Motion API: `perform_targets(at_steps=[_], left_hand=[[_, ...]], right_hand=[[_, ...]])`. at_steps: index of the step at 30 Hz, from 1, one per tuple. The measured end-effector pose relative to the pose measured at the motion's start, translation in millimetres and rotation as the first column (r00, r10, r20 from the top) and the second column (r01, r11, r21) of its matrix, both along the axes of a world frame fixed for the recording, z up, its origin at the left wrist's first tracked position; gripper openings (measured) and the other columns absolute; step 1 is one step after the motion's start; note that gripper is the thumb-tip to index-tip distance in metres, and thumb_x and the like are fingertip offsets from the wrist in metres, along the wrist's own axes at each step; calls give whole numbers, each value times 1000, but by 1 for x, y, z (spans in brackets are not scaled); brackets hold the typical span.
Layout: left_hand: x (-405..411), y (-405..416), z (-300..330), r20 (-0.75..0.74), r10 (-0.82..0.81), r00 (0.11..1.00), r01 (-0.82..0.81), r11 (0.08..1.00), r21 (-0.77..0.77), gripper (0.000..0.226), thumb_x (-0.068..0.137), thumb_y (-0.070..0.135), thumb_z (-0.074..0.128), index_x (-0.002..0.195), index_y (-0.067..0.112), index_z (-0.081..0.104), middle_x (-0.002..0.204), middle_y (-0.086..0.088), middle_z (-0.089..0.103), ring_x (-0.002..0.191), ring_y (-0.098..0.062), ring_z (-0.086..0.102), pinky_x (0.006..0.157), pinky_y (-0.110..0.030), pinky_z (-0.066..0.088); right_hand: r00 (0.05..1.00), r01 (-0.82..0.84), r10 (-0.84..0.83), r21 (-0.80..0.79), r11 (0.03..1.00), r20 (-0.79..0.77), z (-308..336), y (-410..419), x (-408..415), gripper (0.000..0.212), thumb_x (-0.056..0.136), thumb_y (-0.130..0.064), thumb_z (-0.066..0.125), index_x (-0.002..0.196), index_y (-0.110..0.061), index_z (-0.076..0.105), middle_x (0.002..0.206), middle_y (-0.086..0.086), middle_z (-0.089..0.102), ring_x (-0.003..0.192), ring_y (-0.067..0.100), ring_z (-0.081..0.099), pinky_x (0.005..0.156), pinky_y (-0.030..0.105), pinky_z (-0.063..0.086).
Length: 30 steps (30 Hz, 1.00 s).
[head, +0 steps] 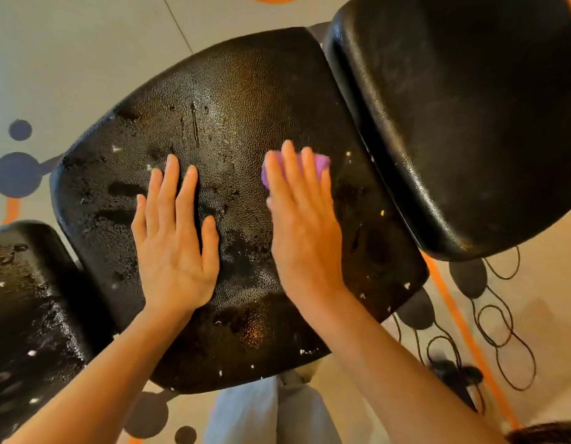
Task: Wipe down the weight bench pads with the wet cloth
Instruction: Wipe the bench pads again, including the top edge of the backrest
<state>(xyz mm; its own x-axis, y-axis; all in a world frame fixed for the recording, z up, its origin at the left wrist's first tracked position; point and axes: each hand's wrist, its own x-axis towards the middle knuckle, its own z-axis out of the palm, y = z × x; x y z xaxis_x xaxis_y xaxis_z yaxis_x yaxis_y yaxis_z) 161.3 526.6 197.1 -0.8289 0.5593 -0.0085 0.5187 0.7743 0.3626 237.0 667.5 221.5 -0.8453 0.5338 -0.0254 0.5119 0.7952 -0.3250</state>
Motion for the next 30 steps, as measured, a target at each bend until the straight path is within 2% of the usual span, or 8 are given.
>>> perform_targets(at_steps=[3,8,11,14,19,23,25,30], left_hand=[[0,0,0,-8,6,1000,-6,1000,-9,58,101,34,32,156,17,21,166,-4,11,154,-23,6,124,-44,7],[0,0,-3,-26,-2,1000,2,1000,1,58,101,33,32,156,17,21,166,-4,11,154,-23,7,124,-39,2],[-1,0,-1,-16,4,1000,-4,1000,3,59,100,33,32,156,18,21,166,-3,10,154,-23,6,124,-39,2],[0,0,0,-18,1,1000,-1,1000,10,59,100,32,33,156,17,21,166,-4,11,154,-24,7,123,-40,3],[1,0,-2,-19,0,1000,1,999,36,58,101,30,34,156,16,22,166,-5,12,154,-26,9,123,-42,4],[0,0,0,-21,-10,1000,11,1000,28,58,101,30,34,156,14,21,166,-6,12,154,-26,7,124,-45,6],[0,0,0,-18,-10,1000,11,999,31,58,101,29,34,156,15,21,166,-6,12,154,-27,7,124,-46,7],[0,0,-1,-15,-22,1000,22,1000,19,60,101,29,35,156,15,19,166,-5,10,154,-25,5,124,-45,6]], right_hand=[[980,-200,200,31,979,16,-2,16,15,51,97,-12,44,146,-15,30,154,6,27,145,26,17,119,44,11],[971,237,-236,62,969,-23,-9,60,-33,49,99,-16,40,146,-12,29,153,12,27,143,27,20,120,43,15],[999,43,-43,-23,999,0,2,-7,18,57,95,-6,48,147,-9,26,154,13,22,145,28,12,118,45,18],[994,-107,107,-45,993,-5,-2,18,30,55,93,-3,51,145,-7,31,153,13,26,144,29,20,118,43,21],[949,315,-314,40,948,-20,-10,50,-17,47,96,-10,43,142,-9,34,150,10,32,141,25,25,116,43,24],[999,26,-25,-39,999,29,2,-30,37,59,92,-3,53,146,-7,28,154,12,23,145,28,13,118,44,20],[999,-40,42,-56,998,30,-1,-4,41,56,92,-2,52,144,-7,32,153,12,27,144,27,17,116,44,25],[913,405,-405,-15,914,-42,-6,26,0,45,96,-6,43,140,-8,38,150,13,33,142,26,24,116,46,22]])
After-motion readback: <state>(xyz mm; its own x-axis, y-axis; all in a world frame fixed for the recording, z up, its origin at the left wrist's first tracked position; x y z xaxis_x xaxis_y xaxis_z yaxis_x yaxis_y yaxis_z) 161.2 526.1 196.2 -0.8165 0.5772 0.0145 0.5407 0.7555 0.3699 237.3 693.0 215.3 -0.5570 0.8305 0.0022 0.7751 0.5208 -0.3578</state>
